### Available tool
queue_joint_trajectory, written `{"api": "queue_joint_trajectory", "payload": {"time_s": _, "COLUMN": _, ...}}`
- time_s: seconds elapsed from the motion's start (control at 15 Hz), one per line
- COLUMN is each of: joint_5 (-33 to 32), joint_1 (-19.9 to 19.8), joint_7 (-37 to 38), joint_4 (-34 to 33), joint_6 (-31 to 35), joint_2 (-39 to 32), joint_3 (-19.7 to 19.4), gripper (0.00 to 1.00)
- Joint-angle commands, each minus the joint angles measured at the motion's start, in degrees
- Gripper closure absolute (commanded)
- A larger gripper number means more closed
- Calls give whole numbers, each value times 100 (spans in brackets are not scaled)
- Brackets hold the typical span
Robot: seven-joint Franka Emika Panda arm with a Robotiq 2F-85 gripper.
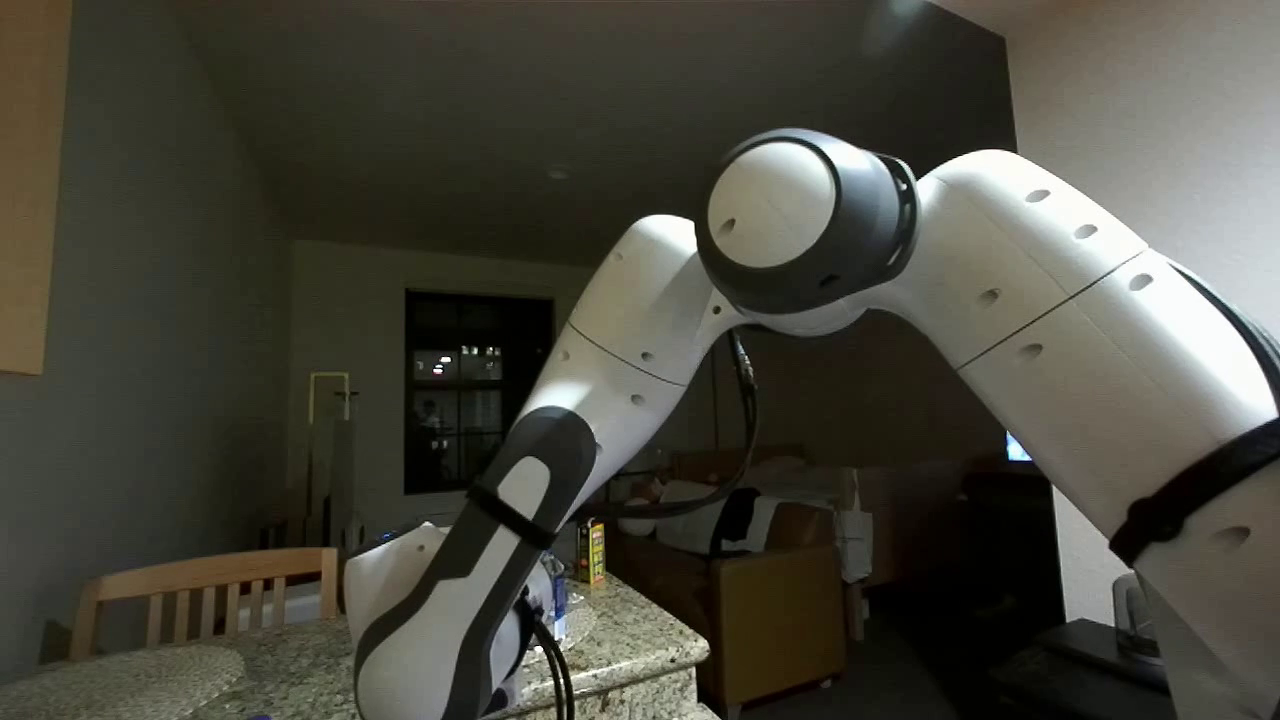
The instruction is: Move the grey towel to the right
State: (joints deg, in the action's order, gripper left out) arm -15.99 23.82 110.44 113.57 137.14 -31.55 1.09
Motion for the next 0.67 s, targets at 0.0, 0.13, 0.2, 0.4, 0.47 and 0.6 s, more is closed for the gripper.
{"api": "queue_joint_trajectory", "payload": {"time_s": 0.0, "joint_5": 107, "joint_1": -69, "joint_7": -38, "joint_4": 224, "joint_6": 17, "joint_2": 170, "joint_3": 19, "gripper": 7}}
{"api": "queue_joint_trajectory", "payload": {"time_s": 0.13, "joint_5": 100, "joint_1": -72, "joint_7": -59, "joint_4": 254, "joint_6": 20, "joint_2": 212, "joint_3": 18, "gripper": 1}}
{"api": "queue_joint_trajectory", "payload": {"time_s": 0.2, "joint_5": 89, "joint_1": -71, "joint_7": -66, "joint_4": 266, "joint_6": 33, "joint_2": 228, "joint_3": 16, "gripper": 0}}
{"api": "queue_joint_trajectory", "payload": {"time_s": 0.4, "joint_5": 125, "joint_1": -105, "joint_7": -156, "joint_4": 279, "joint_6": -4, "joint_2": 300, "joint_3": 53, "gripper": 0}}
{"api": "queue_joint_trajectory", "payload": {"time_s": 0.47, "joint_5": 152, "joint_1": -126, "joint_7": -209, "joint_4": 283, "joint_6": -37, "joint_2": 341, "joint_3": 77, "gripper": 0}}
{"api": "queue_joint_trajectory", "payload": {"time_s": 0.6, "joint_5": 190, "joint_1": -160, "joint_7": -286, "joint_4": 297, "joint_6": -86, "joint_2": 436, "joint_3": 113, "gripper": 0}}
